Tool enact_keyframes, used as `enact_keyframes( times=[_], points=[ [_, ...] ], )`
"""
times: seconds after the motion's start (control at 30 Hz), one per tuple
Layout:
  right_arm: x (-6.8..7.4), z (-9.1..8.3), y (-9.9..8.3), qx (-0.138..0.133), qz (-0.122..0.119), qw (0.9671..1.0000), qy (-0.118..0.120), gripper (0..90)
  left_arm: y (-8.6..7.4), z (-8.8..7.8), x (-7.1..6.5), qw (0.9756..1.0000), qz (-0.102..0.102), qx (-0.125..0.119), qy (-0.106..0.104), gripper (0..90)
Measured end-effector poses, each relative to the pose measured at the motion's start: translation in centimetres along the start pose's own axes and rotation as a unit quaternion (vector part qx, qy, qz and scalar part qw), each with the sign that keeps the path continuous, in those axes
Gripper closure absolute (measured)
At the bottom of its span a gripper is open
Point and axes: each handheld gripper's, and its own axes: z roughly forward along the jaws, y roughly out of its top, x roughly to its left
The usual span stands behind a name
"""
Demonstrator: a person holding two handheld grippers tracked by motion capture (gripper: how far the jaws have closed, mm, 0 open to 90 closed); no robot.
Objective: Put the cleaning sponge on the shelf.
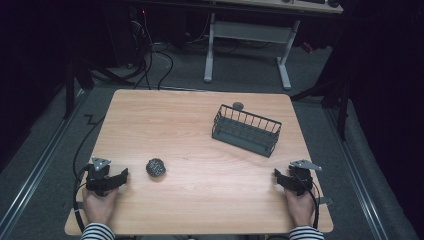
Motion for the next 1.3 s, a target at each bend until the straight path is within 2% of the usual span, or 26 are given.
enact_keyframes(
  times=[0.37, 0.43, 0.6, 0.77, 0.87, 1.0, 1.1, 1.2, 1.3],
  points=[
    [0.0, 0.0, 0.1, 0.001, -0.004, 1.0, 0.005, 38.2, 0.0, 0.1, 0.0, 1.0, 0.001, 0.001, -0.002, 24.0],
    [0.0, 0.0, 0.1, 0.001, -0.004, 1.0, 0.009, 40.6, 0.0, 0.1, 0.0, 1.0, 0.001, 0.001, -0.002, 24.0],
    [-0.4, -0.1, 0.2, 0.003, 0.02, 0.9996, 0.02, 43.9, 0.1, 0.1, 0.0, 1.0, 0.002, 0.002, -0.002, 24.0],
    [-0.1, -0.2, 0.2, 0.003, 0.001, 1.0, 0.009, 46.2, 0.1, 0.1, 0.0, 1.0, 0.002, 0.002, -0.002, 24.0],
    [-0.2, -0.7, 0.4, -0.02, 0.0, 0.9997, 0.011, 47.1, 0.1, 0.1, 0.0, 1.0, 0.002, 0.002, -0.003, 23.8],
    [-0.2, -1.2, 1.0, -0.032, 0.008, 0.9992, 0.021, 46.8, 0.1, 0.1, 0.0, 1.0, 0.002, 0.002, -0.003, 23.9],
    [0.0, -1.8, 1.7, -0.052, 0.007, 0.9984, 0.024, 46.7, 0.1, 0.1, 0.0, 1.0, 0.002, 0.002, -0.003, 23.9],
    [0.5, -2.6, 2.9, -0.065, -0.002, 0.9977, 0.018, 48.0, 0.1, 0.1, 0.0, 1.0, 0.001, 0.002, -0.004, 23.8],
    [0.7, -3.3, 4.2, -0.074, -0.004, 0.9968, 0.03, 48.3, 0.1, 0.1, 0.0, 1.0, 0.001, 0.001, -0.006, 23.5]
  ],
)
